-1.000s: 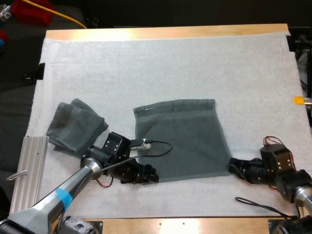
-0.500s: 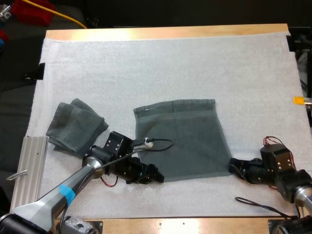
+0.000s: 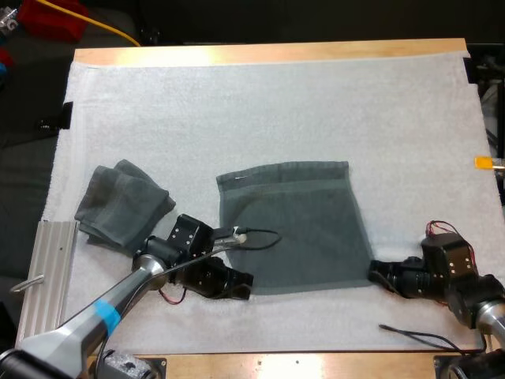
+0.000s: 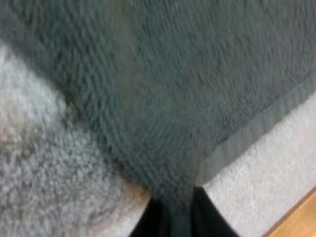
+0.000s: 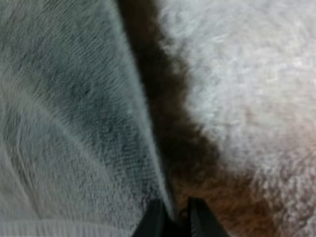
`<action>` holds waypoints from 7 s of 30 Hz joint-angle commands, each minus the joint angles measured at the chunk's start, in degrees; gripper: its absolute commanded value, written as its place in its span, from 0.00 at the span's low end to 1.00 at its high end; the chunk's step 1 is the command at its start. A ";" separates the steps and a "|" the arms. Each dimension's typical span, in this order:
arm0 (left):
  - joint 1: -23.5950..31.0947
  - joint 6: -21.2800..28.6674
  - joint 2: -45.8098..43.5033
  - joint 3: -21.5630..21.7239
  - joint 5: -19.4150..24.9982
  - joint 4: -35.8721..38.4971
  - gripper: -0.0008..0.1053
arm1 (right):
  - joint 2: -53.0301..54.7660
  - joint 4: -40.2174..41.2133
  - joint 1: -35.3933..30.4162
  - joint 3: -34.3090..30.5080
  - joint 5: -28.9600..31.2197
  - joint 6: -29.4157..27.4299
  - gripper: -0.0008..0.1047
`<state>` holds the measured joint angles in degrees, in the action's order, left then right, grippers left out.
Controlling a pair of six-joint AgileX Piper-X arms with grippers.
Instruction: Pick towel from pile, fold and stack
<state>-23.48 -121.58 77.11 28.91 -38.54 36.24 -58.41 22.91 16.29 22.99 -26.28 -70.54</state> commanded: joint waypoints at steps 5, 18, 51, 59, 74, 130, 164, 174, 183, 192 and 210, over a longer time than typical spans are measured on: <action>-0.35 1.35 -6.15 1.23 0.57 2.88 0.01 | 0.24 10.42 -0.01 6.98 4.94 -10.47 0.02; -0.35 11.67 -10.08 13.21 5.88 20.79 0.01 | 0.13 29.68 4.39 20.35 7.54 -18.14 0.02; 4.69 13.23 -8.38 15.65 -4.58 21.85 0.01 | -4.18 17.44 19.90 24.44 17.02 19.76 0.02; 11.42 10.99 -2.82 15.65 -15.81 15.73 0.01 | -10.67 4.61 19.54 24.44 16.94 28.22 0.02; 14.78 5.71 7.26 15.65 -18.94 0.37 0.01 | -19.75 -7.25 9.92 24.44 10.74 30.86 0.02; 17.50 3.48 17.88 15.99 -9.94 -17.19 0.64 | -29.74 -22.45 6.53 24.44 16.72 29.79 0.56; 16.99 11.77 -21.54 16.40 4.08 13.10 0.64 | -6.48 6.43 6.68 24.44 15.86 0.37 0.63; 16.99 11.77 -34.79 16.40 4.24 21.69 0.64 | 1.74 17.20 6.68 24.44 15.86 -4.25 0.63; 16.99 10.91 -40.49 16.40 4.04 23.27 0.64 | 4.90 19.44 6.68 24.53 16.08 -6.04 0.63; 16.99 10.91 -40.48 16.40 2.53 24.83 0.64 | 4.75 19.43 2.07 24.83 16.52 -8.85 0.63; 16.99 10.91 -40.48 16.40 -0.82 26.64 0.64 | -11.60 12.91 -15.45 25.05 -7.99 -16.22 0.63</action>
<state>-6.08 -110.36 36.74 44.98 -38.55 62.90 -69.82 36.16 1.12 47.56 -32.53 -86.11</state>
